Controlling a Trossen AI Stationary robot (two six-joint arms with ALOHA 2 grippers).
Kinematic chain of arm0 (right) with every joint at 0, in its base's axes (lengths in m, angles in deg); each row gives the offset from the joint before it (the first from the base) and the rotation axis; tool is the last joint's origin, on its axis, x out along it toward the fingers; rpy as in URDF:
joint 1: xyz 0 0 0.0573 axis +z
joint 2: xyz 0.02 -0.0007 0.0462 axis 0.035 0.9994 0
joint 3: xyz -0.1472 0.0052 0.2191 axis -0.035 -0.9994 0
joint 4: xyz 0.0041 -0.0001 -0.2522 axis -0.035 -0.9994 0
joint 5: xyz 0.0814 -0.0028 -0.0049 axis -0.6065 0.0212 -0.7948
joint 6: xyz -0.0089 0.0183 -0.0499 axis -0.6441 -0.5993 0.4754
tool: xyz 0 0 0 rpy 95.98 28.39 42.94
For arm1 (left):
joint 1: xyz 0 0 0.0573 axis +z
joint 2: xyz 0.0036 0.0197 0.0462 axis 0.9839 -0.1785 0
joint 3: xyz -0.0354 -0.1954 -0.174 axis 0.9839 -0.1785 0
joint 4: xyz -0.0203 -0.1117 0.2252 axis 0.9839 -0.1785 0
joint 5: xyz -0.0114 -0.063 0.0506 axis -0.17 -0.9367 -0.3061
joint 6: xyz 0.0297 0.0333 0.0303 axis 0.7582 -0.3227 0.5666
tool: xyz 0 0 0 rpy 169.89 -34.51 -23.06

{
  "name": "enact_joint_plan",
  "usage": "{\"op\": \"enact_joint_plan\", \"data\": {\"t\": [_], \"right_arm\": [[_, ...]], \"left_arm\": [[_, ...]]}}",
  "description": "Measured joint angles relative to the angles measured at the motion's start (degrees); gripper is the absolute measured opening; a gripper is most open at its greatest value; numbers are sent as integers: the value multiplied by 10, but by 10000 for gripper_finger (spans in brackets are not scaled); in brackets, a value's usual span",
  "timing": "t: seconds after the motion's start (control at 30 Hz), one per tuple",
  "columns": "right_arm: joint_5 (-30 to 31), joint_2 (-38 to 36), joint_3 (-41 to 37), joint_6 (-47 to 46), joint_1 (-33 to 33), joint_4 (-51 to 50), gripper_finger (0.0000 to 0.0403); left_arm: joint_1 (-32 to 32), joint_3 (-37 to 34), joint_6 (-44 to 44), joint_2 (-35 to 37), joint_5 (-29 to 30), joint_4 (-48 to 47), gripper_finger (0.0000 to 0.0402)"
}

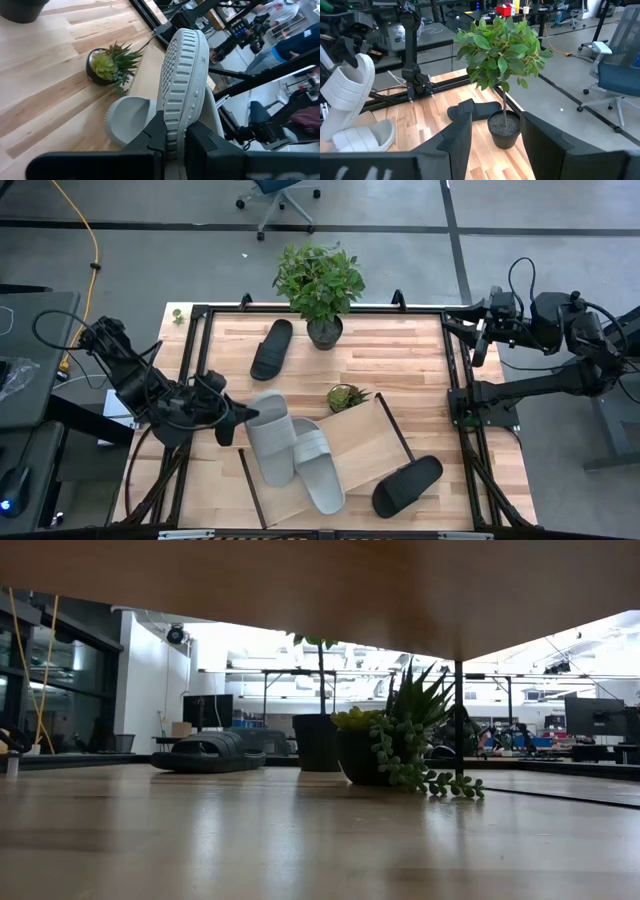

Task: Pick and place slides into the shelf
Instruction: Put the gray slipper on the shelf

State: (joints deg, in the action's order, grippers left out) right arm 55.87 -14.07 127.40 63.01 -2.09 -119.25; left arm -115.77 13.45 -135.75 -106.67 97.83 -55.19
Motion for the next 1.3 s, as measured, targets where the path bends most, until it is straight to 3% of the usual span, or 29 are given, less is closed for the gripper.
{"op": "enact_joint_plan", "data": {"t": [0.3,0.57,1.03,1.3], "right_arm": [[0,0,0,6,0,0,158],[0,0,0,6,0,0,158],[5,0,0,6,0,0,158],[12,0,0,12,0,0,158]], "left_arm": [[-1,0,-8,-6,-14,30,23],[-1,0,-42,-6,-65,-24,22],[-1,0,-54,-30,-88,11,22],[-30,0,-95,-57,-43,29,22]]}}
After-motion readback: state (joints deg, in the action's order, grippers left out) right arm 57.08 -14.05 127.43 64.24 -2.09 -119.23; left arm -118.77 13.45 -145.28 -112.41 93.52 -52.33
